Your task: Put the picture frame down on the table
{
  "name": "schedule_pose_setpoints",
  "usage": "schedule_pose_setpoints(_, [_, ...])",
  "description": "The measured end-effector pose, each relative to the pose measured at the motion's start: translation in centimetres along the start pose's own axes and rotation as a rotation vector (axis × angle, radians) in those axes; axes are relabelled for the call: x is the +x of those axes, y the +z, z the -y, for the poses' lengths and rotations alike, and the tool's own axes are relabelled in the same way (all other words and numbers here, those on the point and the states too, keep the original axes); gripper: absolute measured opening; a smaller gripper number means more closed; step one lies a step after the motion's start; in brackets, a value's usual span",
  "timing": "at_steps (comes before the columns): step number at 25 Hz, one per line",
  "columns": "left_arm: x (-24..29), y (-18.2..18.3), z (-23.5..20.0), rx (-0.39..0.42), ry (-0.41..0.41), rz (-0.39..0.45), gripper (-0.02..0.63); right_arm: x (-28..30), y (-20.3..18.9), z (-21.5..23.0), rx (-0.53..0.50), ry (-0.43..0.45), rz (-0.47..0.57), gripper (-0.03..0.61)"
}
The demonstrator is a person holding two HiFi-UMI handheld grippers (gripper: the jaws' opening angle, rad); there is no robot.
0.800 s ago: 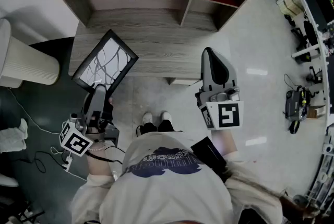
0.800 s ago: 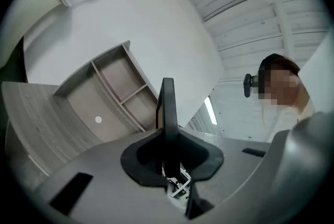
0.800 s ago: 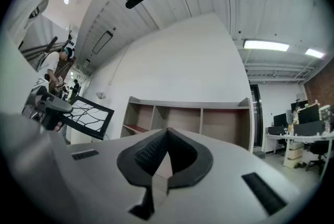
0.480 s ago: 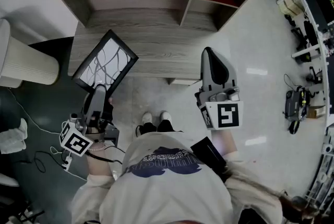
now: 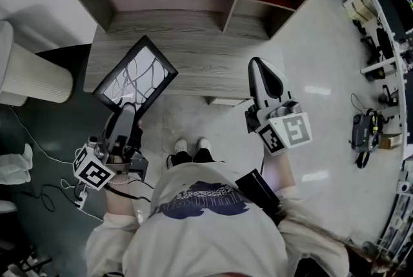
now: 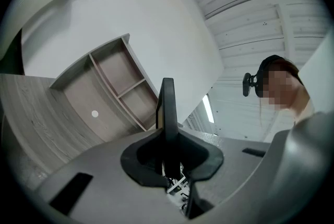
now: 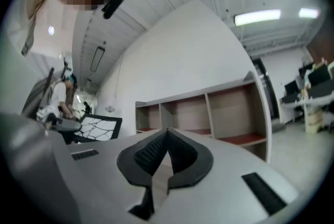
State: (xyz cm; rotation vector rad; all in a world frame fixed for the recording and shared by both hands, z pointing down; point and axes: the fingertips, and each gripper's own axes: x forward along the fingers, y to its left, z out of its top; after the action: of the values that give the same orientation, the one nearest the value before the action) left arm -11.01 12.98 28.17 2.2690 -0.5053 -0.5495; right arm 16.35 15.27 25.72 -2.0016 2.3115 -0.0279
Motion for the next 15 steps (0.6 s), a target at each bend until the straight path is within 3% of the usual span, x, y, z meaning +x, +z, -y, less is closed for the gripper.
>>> schedule_pose_setpoints(3, [0.5, -0.4, 0.1, -0.006, -0.036, -0.055, 0.057, 1.1, -1.6, 0.6, 0.232, 0.122, -0.053, 0.002])
schedule_pose_setpoints(4, [0.9, -0.9, 0.7, -0.006, -0.05, -0.076, 0.057, 1.2, -1.9, 0.8, 0.303, 0.181, -0.072, 0.106])
schedule_pose_setpoints(5, [1.5, -1.6, 1.5, -0.005, -0.063, -0.095, 0.057, 1.1, -2.0, 0.9, 0.375, 0.248, -0.088, 0.171])
schedule_pose_setpoints(10, [4.0, -6.8, 6.3, -0.016, -0.125, -0.173, 0.056, -1.5, -1.0, 0.4, 0.683, 0.62, -0.111, 0.229])
schedule_pose_setpoints(12, [4.7, -9.1, 7.5, -0.029, -0.146, -0.198, 0.056, -2.6, -1.1, -0.2, 0.76, 0.735, -0.119, 0.232])
schedule_pose_setpoints(15, [4.9, -10.6, 7.9, -0.054, -0.167, -0.218, 0.057, -2.6, -2.1, -2.0, 0.745, 0.814, -0.183, 0.233])
